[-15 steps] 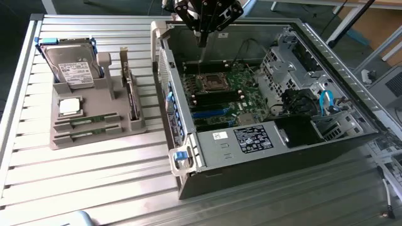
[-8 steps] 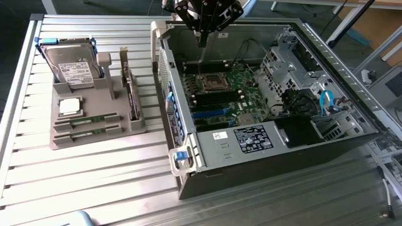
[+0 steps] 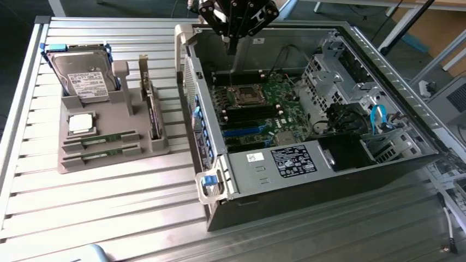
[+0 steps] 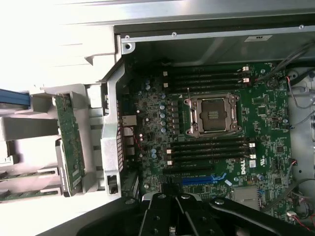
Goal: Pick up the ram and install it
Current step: 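Reach for the ram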
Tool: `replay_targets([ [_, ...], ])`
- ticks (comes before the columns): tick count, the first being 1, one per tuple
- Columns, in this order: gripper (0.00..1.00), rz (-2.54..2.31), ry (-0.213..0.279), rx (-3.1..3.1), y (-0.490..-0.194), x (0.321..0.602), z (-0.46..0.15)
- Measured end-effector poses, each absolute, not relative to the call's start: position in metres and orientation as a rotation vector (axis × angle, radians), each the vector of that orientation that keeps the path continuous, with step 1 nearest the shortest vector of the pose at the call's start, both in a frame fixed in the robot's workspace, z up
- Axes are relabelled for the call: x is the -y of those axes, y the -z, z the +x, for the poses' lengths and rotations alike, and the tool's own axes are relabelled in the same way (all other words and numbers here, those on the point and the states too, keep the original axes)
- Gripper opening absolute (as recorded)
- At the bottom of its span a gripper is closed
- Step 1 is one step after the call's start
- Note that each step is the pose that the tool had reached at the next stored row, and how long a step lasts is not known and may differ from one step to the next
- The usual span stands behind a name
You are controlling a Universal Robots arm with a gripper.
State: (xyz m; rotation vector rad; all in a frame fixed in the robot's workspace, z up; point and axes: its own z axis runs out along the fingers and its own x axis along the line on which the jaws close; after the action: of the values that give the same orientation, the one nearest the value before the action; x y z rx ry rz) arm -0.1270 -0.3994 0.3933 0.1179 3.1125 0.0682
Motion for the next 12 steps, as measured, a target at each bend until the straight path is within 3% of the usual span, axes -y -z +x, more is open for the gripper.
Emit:
replay_targets([
  [12, 0.11, 0.118, -0.068, -3.112, -0.393, 0.399, -0.144],
])
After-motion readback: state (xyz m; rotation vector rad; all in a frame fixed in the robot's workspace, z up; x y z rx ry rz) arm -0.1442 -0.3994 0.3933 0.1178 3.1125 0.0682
